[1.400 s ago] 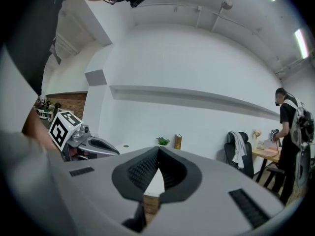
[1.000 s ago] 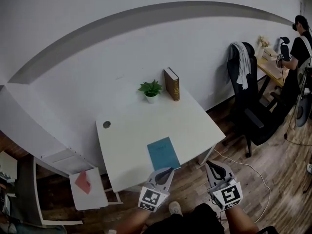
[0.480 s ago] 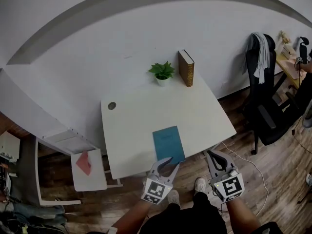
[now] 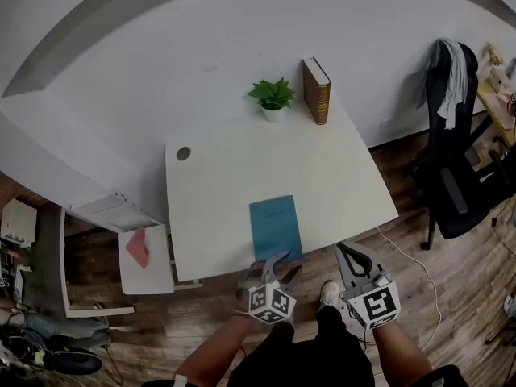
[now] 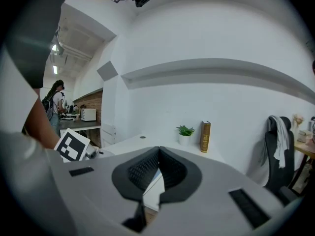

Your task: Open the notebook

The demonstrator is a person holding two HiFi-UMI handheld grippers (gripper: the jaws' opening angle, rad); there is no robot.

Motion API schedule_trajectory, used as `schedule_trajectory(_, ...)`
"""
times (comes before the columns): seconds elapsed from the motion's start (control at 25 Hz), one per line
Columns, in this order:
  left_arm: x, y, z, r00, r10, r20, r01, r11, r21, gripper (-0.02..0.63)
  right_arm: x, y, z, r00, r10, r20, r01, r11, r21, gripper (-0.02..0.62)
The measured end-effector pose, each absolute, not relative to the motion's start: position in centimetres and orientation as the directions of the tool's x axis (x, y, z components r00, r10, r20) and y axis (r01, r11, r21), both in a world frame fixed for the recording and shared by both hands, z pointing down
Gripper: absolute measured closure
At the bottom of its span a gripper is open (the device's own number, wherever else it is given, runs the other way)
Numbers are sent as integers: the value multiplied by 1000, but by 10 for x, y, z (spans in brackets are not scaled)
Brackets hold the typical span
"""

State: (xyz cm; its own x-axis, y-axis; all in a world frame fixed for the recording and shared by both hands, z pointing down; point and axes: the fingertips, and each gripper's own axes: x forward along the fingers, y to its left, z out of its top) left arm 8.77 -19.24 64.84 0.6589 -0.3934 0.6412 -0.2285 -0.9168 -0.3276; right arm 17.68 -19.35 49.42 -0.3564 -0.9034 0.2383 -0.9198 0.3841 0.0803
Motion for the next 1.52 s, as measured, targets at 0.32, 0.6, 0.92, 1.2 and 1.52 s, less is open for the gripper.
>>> schedule_trajectory(0.32,96,-209,703,534,-380,755,-141,-921,-364,417,179,-203,514,-399,-880,259,-902,427,61,594)
schedule_trajectory(0.6,104,-203,722,508,-313,802,-83,-945,-316,446,187,-210,519,-402,-876,266,-903,427,42,594)
schedule_trajectory(0.92,103,-198,730,483,-342,806,-24,-925,-379,459,187,-214,522,-414,-872,259,-896,441,50,594)
schedule_trajectory(1.2,104,-196,728,496,-317,809,-27,-936,-351,495,182,-215,516,-426,-874,233,-892,449,52,594)
schedule_trajectory(1.52,100,-194,706,586,-301,752,-141,-952,-272,575,179,-211,511,-434,-870,233,-889,456,46,594)
